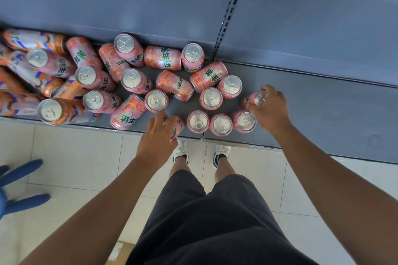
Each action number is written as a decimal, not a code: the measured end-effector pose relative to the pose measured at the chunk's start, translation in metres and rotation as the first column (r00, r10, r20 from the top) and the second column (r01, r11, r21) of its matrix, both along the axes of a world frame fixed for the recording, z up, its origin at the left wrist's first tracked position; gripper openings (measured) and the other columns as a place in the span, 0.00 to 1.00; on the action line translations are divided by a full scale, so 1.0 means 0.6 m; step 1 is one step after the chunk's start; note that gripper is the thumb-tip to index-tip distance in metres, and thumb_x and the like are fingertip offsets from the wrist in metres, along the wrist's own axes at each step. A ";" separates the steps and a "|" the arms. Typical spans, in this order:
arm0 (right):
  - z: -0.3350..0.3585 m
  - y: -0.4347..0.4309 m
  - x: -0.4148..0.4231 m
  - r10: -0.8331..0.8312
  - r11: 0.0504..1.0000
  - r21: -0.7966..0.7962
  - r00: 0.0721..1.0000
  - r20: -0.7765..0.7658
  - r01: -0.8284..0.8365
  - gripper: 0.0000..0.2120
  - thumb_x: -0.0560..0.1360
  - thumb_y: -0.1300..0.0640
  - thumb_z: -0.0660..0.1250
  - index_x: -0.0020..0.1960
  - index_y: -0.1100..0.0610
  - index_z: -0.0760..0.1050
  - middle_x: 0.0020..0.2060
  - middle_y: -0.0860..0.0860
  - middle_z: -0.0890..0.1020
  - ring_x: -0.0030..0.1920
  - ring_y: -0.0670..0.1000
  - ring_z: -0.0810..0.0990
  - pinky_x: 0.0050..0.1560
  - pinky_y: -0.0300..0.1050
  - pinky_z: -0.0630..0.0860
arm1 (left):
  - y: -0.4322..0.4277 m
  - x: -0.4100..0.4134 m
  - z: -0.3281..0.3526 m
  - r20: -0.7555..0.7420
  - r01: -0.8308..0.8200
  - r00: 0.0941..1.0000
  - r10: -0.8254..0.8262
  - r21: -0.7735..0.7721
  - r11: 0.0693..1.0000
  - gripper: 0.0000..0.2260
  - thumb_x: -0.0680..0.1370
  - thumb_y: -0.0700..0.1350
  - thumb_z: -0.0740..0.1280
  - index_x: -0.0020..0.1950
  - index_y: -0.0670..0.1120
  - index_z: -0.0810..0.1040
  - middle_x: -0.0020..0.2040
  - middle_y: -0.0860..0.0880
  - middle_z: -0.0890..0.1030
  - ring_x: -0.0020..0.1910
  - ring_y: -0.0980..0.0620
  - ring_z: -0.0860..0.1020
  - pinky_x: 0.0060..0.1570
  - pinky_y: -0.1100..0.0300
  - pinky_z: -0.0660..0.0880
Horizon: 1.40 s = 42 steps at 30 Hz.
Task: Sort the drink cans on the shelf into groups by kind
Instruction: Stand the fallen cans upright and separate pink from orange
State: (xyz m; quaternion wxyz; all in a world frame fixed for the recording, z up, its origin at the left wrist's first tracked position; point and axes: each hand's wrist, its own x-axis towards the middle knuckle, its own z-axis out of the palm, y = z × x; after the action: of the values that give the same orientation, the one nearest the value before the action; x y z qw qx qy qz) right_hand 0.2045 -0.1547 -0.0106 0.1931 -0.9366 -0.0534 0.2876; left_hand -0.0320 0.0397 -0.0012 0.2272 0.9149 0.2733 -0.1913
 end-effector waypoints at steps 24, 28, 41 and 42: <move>0.028 0.238 0.072 0.385 0.908 -0.136 0.918 -0.099 -0.396 0.24 0.76 0.38 0.66 0.59 0.57 0.77 0.51 0.54 0.82 0.54 0.58 0.81 0.46 0.47 0.72 | 0.103 0.204 -0.016 -0.208 0.523 0.850 -0.484 0.233 0.820 0.29 0.75 0.47 0.69 0.75 0.46 0.63 0.71 0.44 0.69 0.73 0.40 0.63 0.71 0.45 0.63; -0.020 0.262 0.076 0.386 0.893 -0.110 0.870 -0.307 -0.436 0.26 0.73 0.32 0.67 0.53 0.55 0.78 0.47 0.53 0.82 0.49 0.55 0.80 0.49 0.49 0.77 | 0.101 0.207 -0.044 -0.338 0.531 0.827 -0.449 0.209 0.821 0.32 0.75 0.44 0.69 0.76 0.43 0.60 0.71 0.43 0.67 0.72 0.40 0.63 0.74 0.43 0.58; -0.051 0.280 0.093 0.020 0.998 -0.039 0.894 -0.448 -0.042 0.26 0.69 0.51 0.79 0.60 0.61 0.73 0.53 0.55 0.77 0.53 0.54 0.75 0.54 0.48 0.72 | 0.115 0.230 -0.070 -0.327 0.540 0.829 -0.453 0.260 0.801 0.29 0.71 0.44 0.72 0.70 0.42 0.65 0.66 0.44 0.73 0.65 0.41 0.71 0.63 0.48 0.69; -0.036 0.284 0.092 0.001 1.000 -0.020 0.894 -0.449 -0.011 0.28 0.65 0.50 0.81 0.57 0.60 0.71 0.52 0.54 0.76 0.53 0.54 0.76 0.55 0.47 0.72 | 0.119 0.228 -0.068 -0.293 0.527 0.841 -0.454 0.257 0.810 0.29 0.71 0.44 0.73 0.69 0.43 0.66 0.65 0.44 0.74 0.65 0.42 0.72 0.62 0.49 0.70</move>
State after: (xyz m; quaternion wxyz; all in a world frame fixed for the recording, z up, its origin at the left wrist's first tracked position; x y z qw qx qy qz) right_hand 0.2599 0.0156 -0.0323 0.1890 -0.8469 -0.0073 0.4970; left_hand 0.1046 0.1110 -0.0420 -0.0171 0.9523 0.0776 -0.2946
